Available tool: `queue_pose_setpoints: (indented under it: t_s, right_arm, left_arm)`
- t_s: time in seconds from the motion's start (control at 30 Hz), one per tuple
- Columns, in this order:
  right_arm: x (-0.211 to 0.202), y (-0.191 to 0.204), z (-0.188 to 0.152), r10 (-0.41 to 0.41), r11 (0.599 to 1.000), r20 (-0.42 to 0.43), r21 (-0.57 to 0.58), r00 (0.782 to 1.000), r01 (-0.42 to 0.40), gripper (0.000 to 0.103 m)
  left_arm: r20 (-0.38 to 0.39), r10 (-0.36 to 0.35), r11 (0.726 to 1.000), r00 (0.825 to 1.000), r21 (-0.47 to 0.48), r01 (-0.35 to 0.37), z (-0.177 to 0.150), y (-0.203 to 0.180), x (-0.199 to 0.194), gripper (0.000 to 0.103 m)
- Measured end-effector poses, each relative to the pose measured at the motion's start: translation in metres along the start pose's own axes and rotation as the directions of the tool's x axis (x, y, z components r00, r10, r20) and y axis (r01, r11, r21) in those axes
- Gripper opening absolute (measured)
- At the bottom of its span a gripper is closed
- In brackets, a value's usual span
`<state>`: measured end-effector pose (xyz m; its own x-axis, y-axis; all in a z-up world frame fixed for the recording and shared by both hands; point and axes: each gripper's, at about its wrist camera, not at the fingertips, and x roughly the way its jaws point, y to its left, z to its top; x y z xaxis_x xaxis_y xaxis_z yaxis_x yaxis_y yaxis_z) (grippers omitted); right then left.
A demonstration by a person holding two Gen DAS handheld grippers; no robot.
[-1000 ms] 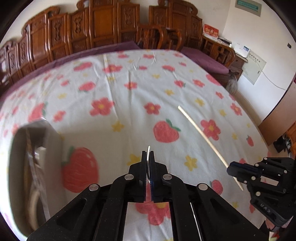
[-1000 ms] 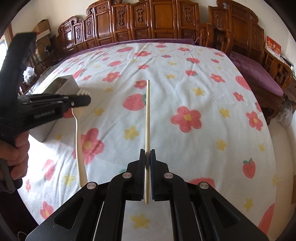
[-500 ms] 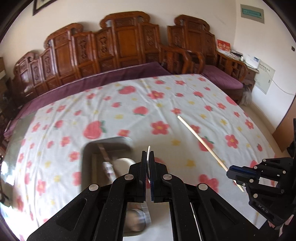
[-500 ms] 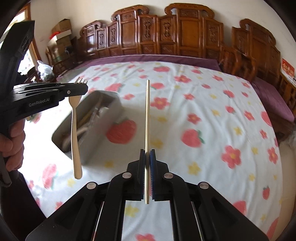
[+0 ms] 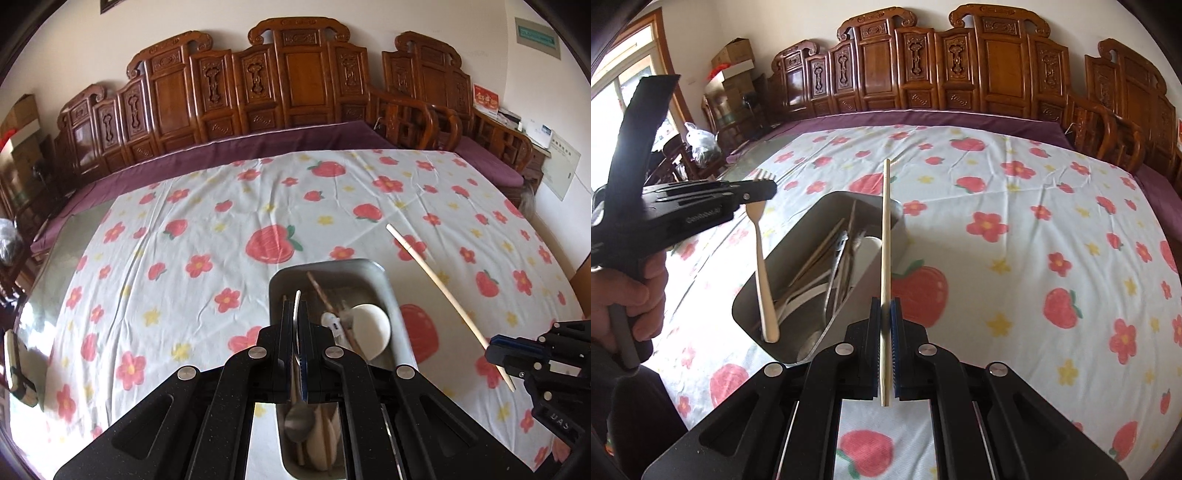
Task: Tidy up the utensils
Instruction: 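Lower the white fork into the tray and open the left tool, then lower the white chopstick into the metal tray and open the right tool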
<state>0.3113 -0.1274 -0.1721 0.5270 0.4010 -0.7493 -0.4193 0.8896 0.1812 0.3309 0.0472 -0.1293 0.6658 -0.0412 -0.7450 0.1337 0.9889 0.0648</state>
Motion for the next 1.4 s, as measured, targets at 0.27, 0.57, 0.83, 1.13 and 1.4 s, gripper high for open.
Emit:
queue_pose_setpoints:
  t_s: [0.27, 0.57, 0.83, 1.13, 1.4]
  right_arm:
    - [0.008, 0.015, 0.003, 0.003, 1.000, -0.002, -0.016, 1.000, -0.003, 0.006]
    - [0.019, 0.026, 0.008, 0.018, 1.000, 0.008, 0.007, 1.000, -0.018, 0.006]
    - [0.036, 0.049, 0.013, 0.037, 0.999, 0.002, 0.028, 0.999, -0.037, 0.006]
    - [0.063, 0.066, 0.016, 0.034, 0.997, -0.022, 0.067, 0.999, -0.032, 0.006]
    - [0.078, 0.072, 0.014, 0.003, 0.998, -0.042, 0.060, 0.999, -0.001, 0.007]
  left_arm:
    - [0.003, -0.015, 1.000, 1.000, -0.010, 0.015, -0.010, 0.004, 0.020, 0.002]
    - [0.014, -0.042, 0.999, 0.999, -0.026, 0.043, -0.008, 0.009, 0.025, 0.022]
    - [0.057, -0.011, 0.999, 0.998, -0.041, 0.013, -0.008, 0.036, 0.006, 0.034]
    - [0.044, 0.027, 0.998, 0.999, -0.061, -0.024, -0.011, 0.065, 0.005, 0.039]
    - [0.039, 0.023, 0.996, 0.999, -0.084, -0.020, -0.012, 0.074, 0.006, 0.040]
